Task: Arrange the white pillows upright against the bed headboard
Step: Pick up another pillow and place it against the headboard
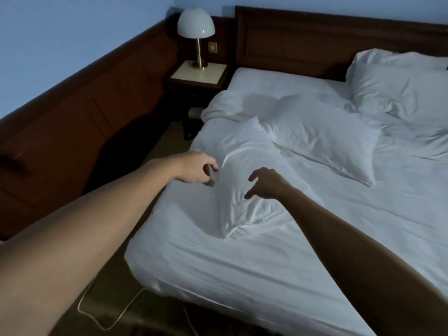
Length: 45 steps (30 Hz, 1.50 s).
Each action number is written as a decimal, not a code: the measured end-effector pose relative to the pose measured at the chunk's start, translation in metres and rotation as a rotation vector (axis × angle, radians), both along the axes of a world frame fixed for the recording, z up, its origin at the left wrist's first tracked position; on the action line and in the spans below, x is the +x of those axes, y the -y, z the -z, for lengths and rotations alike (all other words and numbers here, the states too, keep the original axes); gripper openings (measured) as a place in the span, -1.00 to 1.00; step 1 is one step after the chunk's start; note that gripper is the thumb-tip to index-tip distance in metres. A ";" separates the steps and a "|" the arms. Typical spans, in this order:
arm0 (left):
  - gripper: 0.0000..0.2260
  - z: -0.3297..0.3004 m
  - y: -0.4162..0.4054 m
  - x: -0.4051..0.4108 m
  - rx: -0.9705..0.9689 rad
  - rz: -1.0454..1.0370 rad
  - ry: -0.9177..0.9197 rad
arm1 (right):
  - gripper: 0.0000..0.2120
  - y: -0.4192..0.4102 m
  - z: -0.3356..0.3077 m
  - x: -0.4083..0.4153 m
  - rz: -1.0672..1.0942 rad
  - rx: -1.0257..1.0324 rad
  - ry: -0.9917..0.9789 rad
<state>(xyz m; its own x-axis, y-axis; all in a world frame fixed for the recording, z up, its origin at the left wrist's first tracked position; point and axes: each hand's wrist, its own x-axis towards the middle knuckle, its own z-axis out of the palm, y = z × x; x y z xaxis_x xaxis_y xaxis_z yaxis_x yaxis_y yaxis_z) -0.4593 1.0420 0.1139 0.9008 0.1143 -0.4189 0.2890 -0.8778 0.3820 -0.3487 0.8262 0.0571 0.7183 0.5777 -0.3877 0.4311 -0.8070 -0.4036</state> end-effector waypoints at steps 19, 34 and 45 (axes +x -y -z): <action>-0.59 -0.007 -0.272 0.042 -0.027 0.483 0.011 | -0.43 -0.233 -0.005 -0.048 0.530 0.113 0.006; -0.57 0.013 -0.375 0.266 -0.004 0.793 -0.012 | -0.39 -0.345 0.045 0.107 0.884 0.125 0.036; -0.59 0.030 -0.375 0.438 0.012 1.042 -0.086 | -0.41 -0.373 0.057 0.209 1.165 0.145 -0.039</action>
<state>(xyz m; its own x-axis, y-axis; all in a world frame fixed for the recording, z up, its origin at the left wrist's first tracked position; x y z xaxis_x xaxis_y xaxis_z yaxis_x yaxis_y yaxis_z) -0.0212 1.4167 0.0837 0.5227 -0.6978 -0.4898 -0.5877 -0.7111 0.3859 -0.1397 1.1997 -0.0003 0.8310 -0.3806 -0.4058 -0.5524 -0.6510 -0.5207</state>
